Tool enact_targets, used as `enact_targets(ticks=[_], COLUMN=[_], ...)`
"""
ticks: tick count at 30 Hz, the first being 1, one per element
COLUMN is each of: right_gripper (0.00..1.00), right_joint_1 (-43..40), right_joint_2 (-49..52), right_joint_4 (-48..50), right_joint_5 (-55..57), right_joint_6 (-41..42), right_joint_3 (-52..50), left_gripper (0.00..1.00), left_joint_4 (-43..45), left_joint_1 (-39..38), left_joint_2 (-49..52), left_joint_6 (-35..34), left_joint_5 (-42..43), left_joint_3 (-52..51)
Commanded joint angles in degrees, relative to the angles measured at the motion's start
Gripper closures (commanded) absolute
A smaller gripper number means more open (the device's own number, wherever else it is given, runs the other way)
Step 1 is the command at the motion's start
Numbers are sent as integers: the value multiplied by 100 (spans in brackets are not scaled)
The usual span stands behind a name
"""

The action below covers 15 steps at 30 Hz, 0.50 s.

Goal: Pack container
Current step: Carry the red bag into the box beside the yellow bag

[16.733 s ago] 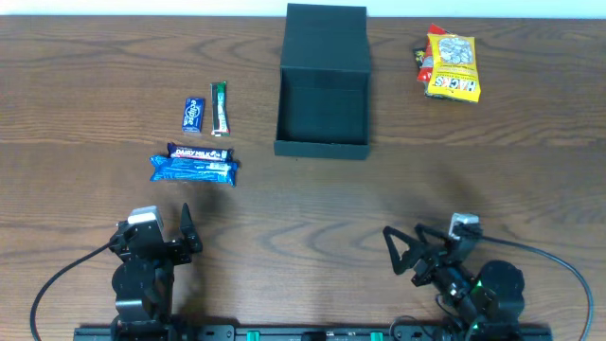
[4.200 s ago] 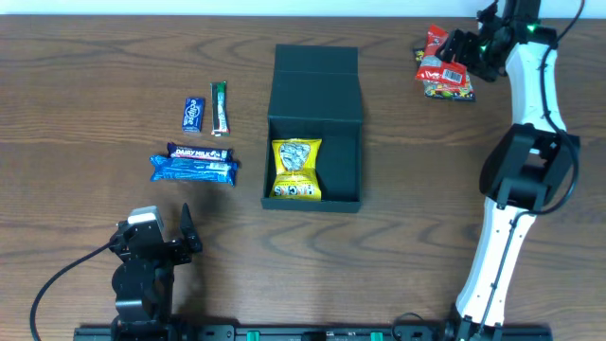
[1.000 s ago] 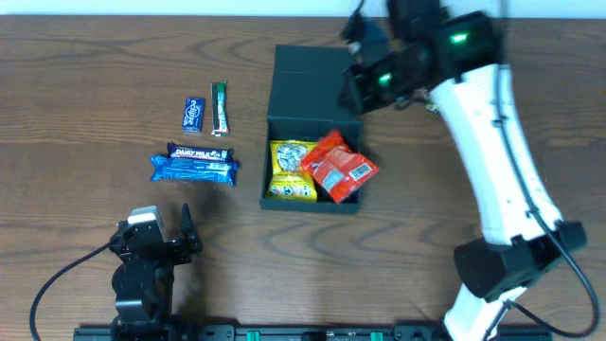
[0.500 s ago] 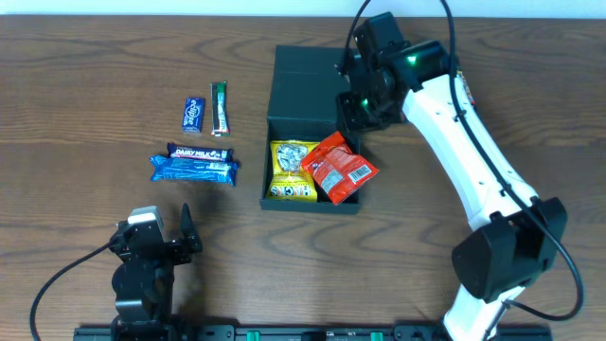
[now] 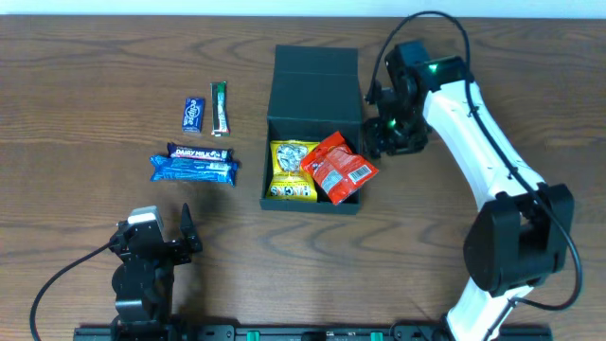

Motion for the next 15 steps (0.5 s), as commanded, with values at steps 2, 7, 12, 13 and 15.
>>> enact_targets(ticks=[2, 7, 12, 13, 15], right_gripper=[41, 39, 37, 38, 38], right_joint_1=[42, 42, 42, 42, 46], right_joint_2=[-66, -57, -57, -57, -52], right_joint_4=[164, 258, 262, 264, 262], right_joint_5=[-564, -1008, -1113, -1182, -1335], right_joint_6=[-208, -289, -286, -289, -289], right_joint_3=[-295, -555, -651, -658, -664], left_gripper=[5, 5, 5, 5, 5], left_joint_4=[-44, -44, -44, -44, -44], left_joint_1=[28, 28, 28, 28, 28], left_joint_2=[-37, -37, -37, -37, -37], left_joint_6=[-81, -81, -83, -81, -81], left_joint_5=[-2, -2, -2, -2, -2], left_joint_3=[-116, -116, -116, -116, -116])
